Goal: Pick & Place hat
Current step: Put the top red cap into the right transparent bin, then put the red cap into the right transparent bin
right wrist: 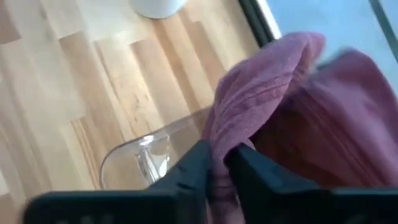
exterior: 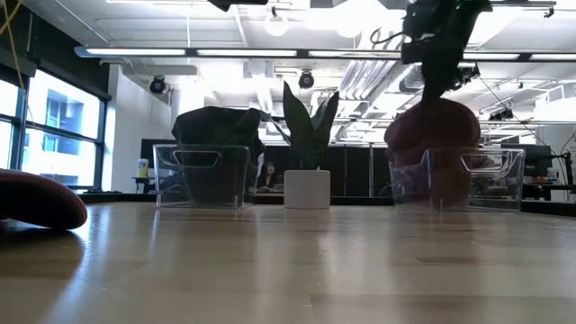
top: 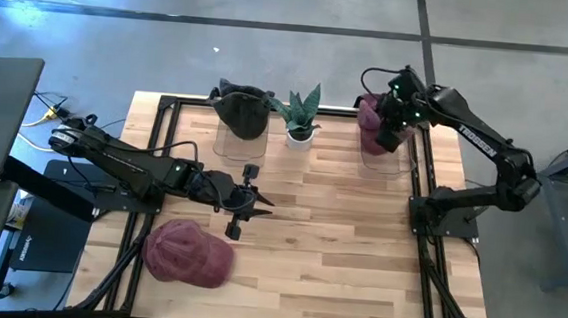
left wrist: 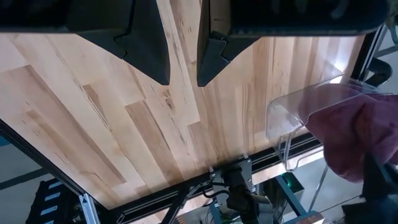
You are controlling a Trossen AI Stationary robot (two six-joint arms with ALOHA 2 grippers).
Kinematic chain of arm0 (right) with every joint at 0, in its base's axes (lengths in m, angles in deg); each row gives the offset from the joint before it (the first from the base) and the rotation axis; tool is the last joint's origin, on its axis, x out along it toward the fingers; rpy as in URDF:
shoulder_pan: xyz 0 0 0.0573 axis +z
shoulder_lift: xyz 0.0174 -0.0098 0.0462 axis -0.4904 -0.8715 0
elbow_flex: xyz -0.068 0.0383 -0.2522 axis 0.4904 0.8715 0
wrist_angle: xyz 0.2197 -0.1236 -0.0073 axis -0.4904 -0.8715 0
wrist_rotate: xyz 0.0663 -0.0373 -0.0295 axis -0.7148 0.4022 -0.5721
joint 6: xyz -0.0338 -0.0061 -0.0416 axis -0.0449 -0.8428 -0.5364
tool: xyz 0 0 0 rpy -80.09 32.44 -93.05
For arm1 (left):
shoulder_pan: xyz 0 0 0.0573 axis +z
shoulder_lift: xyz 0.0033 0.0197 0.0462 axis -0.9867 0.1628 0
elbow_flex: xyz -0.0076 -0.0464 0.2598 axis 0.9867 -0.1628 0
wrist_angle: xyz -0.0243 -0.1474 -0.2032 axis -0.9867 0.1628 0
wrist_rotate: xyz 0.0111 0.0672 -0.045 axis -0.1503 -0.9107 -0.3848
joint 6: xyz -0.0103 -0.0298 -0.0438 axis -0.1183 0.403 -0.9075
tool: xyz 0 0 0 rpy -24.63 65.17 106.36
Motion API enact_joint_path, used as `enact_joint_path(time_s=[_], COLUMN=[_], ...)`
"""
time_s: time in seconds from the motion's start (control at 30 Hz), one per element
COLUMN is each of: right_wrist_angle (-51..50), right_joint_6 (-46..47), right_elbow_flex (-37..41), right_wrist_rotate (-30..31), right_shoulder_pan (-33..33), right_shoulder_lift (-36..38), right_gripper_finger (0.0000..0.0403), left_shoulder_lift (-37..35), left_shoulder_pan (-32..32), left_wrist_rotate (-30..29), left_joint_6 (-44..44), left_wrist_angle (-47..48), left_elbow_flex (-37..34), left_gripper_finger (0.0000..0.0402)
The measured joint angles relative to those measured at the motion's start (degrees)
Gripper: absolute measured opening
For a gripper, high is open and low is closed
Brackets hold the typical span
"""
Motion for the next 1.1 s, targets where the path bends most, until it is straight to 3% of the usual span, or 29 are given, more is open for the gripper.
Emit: enact_joint_path(time_s=[0.13,0.3,0.4,0.5,0.73,1.1], right_wrist_angle=[-0.24,-1.83,-2.83,-3.57,1.27,7.1], right_joint_6=[-7.86,-11.32,-9.57,-8.0,-2.57,-0.74], right_elbow_flex=[0.0,0.02,-0.33,-0.5,-0.11,-0.11], right_wrist_rotate=[-3.6,-11.12,-17.13,-18.48,-1.63,12.48], right_shoulder_pan=[0.0,-0.37,-1.88,-4.08,-7.67,-8.45], right_shoulder_lift=[-2.23,-2.71,-2.71,-2.71,-2.71,-1.15], right_gripper_finger=[0.001,0.0029,0.0021,0.0006,0.0045,0.0147], left_shoulder_lift=[0.0,0.0,0.0,0.0,0.0,0.0], left_shoulder_pan=[0.0,0.0,0.0,0.0,0.0,0.0], left_wrist_rotate=[1.84,2.57,2.57,2.55,2.55,2.81], left_joint_6=[-0.02,-0.02,0.16,0.31,0.42,0.44], left_wrist_angle=[0.38,0.56,0.36,0.36,0.36,0.45], left_elbow_flex=[0.04,0.04,0.04,0.04,0.04,0.04], left_gripper_finger=[0.0073,0.0073,0.0073,0.0073,0.0073,0.0073])
